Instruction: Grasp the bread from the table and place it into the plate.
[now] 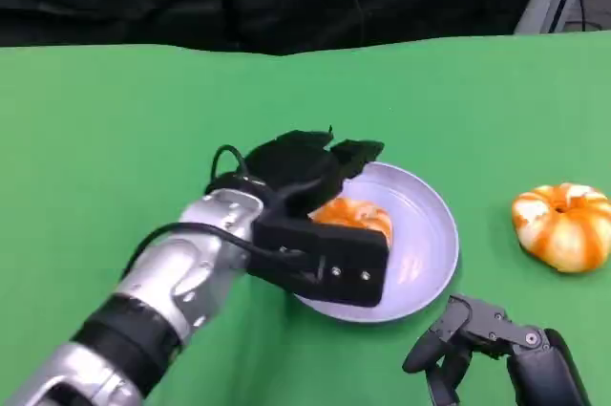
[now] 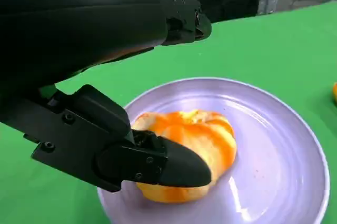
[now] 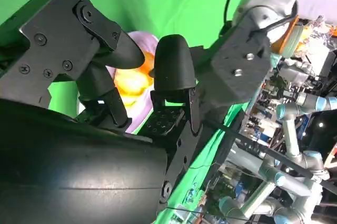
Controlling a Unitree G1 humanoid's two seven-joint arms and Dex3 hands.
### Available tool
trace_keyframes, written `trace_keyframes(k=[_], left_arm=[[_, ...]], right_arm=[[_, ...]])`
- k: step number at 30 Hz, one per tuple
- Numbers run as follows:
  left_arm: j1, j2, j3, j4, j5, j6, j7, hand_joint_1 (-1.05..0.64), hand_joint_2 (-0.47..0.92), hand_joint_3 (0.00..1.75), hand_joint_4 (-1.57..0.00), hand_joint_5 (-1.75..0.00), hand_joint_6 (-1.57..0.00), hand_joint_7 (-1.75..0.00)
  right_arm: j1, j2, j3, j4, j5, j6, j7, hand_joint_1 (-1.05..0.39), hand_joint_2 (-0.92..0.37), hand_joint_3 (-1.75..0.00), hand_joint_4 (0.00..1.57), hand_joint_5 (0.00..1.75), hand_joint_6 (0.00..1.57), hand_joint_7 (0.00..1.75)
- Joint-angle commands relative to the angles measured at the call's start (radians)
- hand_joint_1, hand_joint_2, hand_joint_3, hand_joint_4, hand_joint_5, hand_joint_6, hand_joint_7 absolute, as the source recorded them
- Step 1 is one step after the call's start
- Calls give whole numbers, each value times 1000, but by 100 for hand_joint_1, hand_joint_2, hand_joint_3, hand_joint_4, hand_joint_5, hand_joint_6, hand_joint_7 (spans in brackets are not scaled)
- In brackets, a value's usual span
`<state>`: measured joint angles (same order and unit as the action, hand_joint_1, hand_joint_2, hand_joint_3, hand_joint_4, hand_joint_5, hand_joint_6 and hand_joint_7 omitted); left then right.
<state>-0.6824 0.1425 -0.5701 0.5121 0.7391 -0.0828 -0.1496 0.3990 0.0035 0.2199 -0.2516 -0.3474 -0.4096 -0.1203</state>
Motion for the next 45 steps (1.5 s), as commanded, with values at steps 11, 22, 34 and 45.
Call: trace_keyframes(k=[11,22,34,45], left_arm=[[346,137,270,-476,-304,-26,-93,-59,92,26,-34,-21,-29,-11],[603,83,468,-626,-642,-80,-98,-17,92,27,-53,-94,-75,-30],[943,-22,565,-718,-837,-230,-66,0,48,129,-82,-154,-80,-129],[989,-52,561,-661,-765,-327,-42,-6,39,140,-84,-174,-79,-155]], right_arm=[[-2,-6,-9,9,24,-7,0,-1,-29,-137,83,161,86,127],[-4,-3,-6,12,29,-6,0,-1,-27,-138,84,160,86,127],[-1,-10,-12,3,33,1,8,-4,-29,-136,84,163,85,126],[-2,-30,-32,6,43,-12,15,-6,-30,-133,83,161,85,126]])
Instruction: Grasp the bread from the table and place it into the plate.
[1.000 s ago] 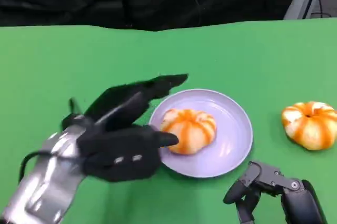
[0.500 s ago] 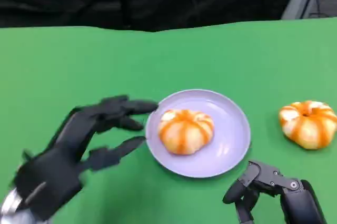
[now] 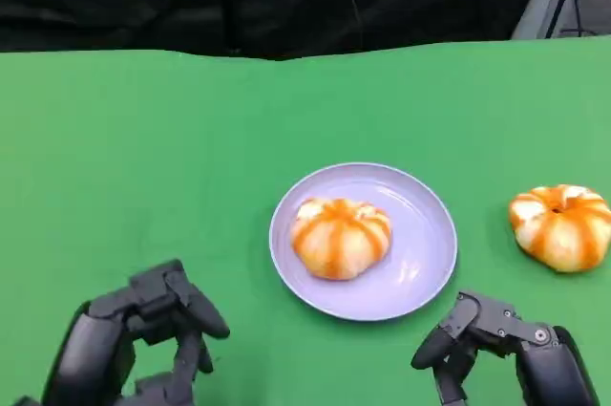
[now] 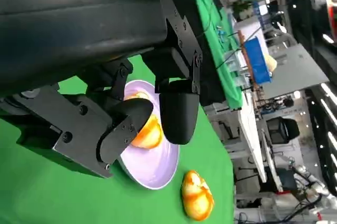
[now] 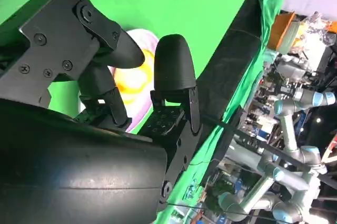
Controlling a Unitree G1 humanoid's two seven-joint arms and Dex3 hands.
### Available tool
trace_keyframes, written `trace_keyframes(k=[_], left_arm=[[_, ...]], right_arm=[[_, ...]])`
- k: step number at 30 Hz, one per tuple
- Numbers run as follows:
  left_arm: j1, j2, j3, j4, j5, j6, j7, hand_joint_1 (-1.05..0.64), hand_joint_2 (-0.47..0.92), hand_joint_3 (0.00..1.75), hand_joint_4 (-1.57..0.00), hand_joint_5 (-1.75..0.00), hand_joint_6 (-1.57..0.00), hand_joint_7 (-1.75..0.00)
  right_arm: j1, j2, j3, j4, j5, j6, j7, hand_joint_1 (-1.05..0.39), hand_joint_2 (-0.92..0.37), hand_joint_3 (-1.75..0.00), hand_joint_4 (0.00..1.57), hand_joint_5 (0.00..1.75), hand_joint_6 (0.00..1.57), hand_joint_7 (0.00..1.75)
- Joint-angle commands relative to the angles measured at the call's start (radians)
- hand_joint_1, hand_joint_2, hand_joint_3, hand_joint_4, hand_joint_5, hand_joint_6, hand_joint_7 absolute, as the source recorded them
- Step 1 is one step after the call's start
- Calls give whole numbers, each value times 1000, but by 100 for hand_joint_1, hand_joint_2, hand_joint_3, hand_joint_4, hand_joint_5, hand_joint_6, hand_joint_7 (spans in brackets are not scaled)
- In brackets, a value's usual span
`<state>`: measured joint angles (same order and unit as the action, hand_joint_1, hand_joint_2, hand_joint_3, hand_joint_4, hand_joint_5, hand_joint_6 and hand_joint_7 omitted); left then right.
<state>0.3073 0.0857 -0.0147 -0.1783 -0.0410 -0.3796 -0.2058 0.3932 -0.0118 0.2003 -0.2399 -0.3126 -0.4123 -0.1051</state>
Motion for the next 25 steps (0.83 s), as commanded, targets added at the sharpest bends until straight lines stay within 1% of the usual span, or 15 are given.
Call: trace_keyframes(k=[1,4,8,13,14,17,25], left_arm=[[-4,5,6,36,17,-33,15,-6,38,142,-84,-174,-79,-156],[-15,4,8,54,27,-43,21,-8,34,146,-86,-175,-80,-158],[-23,4,7,64,30,-49,18,-7,32,149,-86,-175,-80,-158],[-26,6,6,71,30,-57,16,-6,32,150,-86,-175,-80,-159],[-25,7,5,70,33,-60,15,-9,29,153,-87,-175,-82,-159],[-25,10,3,74,41,-72,14,-10,26,154,-87,-175,-82,-159],[-28,9,2,79,47,-76,15,-9,27,153,-87,-174,-83,-158]], right_arm=[[4,-17,-14,-7,11,-9,2,-6,-30,-133,83,161,85,126],[5,-21,-19,-9,16,-8,5,-6,-30,-133,84,163,85,127],[6,-32,-24,-5,17,-22,6,-5,-31,-134,84,165,85,127],[9,-36,-27,-4,20,-27,10,-5,-31,-133,84,165,84,127],[11,-36,-27,-2,24,-32,11,-4,-32,-133,82,163,84,127],[12,-37,-30,4,21,-47,9,-3,-32,-132,82,162,84,127],[12,-32,-33,2,27,-40,19,-4,-33,-131,81,161,84,128]])
